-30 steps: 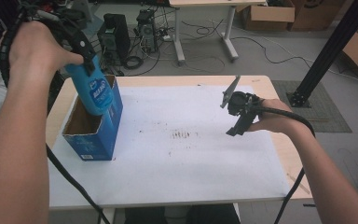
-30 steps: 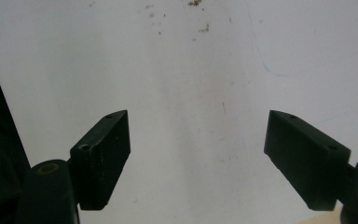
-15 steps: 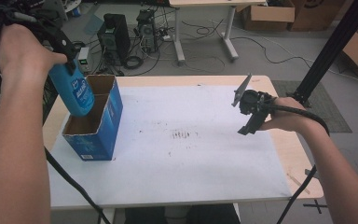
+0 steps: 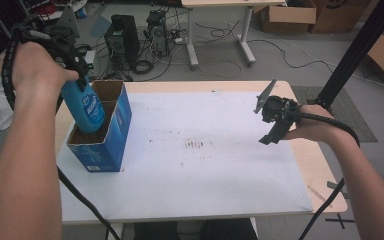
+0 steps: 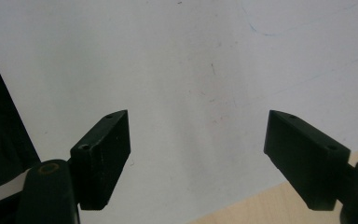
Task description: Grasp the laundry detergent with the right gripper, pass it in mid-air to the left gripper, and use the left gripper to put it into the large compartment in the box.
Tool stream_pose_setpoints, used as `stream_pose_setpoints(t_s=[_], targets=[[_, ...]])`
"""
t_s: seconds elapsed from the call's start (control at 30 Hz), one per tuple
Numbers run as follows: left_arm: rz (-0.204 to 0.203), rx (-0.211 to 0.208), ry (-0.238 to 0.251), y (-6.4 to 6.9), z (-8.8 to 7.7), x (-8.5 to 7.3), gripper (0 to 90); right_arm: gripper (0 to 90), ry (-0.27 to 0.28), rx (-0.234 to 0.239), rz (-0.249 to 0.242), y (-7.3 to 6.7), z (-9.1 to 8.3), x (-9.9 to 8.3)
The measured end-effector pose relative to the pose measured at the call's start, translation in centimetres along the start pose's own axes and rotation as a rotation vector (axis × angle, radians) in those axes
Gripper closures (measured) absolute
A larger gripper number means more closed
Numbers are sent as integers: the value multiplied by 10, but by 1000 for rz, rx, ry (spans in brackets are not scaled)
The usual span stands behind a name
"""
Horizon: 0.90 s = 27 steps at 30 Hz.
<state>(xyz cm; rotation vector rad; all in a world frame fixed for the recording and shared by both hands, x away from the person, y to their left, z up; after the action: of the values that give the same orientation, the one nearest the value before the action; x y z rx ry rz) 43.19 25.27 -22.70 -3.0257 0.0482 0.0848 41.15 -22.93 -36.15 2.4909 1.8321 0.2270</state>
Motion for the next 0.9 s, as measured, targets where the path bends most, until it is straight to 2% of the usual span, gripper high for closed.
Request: stream_pose_setpoints(t_s=[0.13,0.6,0.9], targets=[[0,1,2,2,8,2,388,226,1,-1,1,0,0,-1],[9,0,-50,10,49,8,389,226,1,-3,11,1,-3,-9],[6,-10,-65,7,72,9,389,227,4,-6,15,2,-3,-11]])
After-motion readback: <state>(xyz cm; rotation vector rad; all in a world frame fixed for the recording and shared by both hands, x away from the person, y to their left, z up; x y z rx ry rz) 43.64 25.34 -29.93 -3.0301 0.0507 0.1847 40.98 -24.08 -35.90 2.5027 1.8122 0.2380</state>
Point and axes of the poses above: each handheld gripper's, and its own axes: z roughly forward along the jaws, x roughly out of its top, y roughly to its right, the point moved 10 cm from there along z, roughly forward along the jaws, and after that the axes turned 8 degrees about -y, right-handed, at the moved point
